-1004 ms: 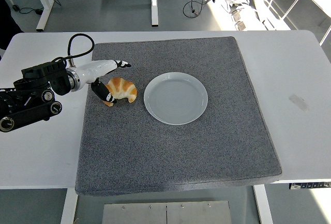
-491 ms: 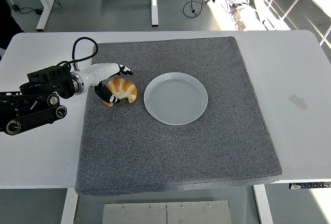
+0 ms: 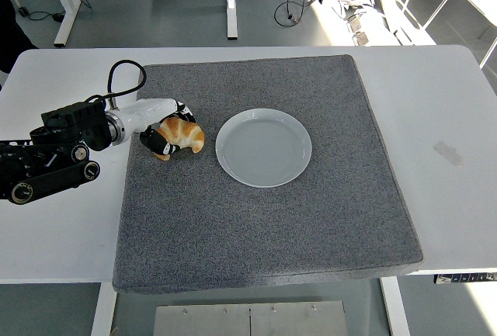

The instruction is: Place the bread on the plate

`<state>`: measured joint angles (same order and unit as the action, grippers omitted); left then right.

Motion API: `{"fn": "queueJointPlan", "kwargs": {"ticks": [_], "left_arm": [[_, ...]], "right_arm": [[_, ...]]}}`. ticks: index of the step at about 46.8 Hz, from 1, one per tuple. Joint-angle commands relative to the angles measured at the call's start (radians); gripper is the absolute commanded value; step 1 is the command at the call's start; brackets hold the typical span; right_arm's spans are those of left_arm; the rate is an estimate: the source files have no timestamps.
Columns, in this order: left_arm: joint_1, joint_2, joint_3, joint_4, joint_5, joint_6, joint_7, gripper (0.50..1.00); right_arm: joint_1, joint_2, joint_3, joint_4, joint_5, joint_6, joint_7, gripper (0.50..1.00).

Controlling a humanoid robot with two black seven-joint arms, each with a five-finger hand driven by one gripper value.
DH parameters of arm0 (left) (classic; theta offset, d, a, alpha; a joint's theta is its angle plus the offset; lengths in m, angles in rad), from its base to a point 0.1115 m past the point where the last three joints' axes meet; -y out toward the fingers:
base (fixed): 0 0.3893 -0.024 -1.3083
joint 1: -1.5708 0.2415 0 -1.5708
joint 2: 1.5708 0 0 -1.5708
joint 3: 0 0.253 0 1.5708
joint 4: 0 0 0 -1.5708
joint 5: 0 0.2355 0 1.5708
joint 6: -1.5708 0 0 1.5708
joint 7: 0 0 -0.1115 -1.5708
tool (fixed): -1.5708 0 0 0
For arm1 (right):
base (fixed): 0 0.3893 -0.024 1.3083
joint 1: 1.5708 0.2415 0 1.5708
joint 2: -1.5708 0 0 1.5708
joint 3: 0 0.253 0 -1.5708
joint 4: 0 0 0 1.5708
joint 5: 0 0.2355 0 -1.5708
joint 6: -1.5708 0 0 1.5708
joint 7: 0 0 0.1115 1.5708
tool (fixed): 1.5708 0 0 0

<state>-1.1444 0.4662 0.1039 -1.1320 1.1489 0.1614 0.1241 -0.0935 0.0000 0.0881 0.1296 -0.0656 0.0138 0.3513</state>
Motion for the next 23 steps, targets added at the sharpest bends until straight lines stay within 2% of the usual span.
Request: {"fn": "queueJointPlan", "kwargs": {"ticks": [1,6,23], "left_arm": [[0.0,0.0,-0.001,0.002,-0.003,0.0,-0.001,0.651],[-0.001,0.003,-0.007,0.002,-0.008,0.0,0.0,0.636],[-0.05,0.012,-0.049,0.0,-0.015,0.0,0.0,0.634]], "right_arm": [[0.0,0.0,0.001,-0.001,0.0,0.0,0.0,1.0],[0.0,0.0,0.001,0.001,0.001,0.0,0.0,1.0],[0.0,0.0,-0.001,-0.001,0.0,0.0,0.0,1.0]]}}
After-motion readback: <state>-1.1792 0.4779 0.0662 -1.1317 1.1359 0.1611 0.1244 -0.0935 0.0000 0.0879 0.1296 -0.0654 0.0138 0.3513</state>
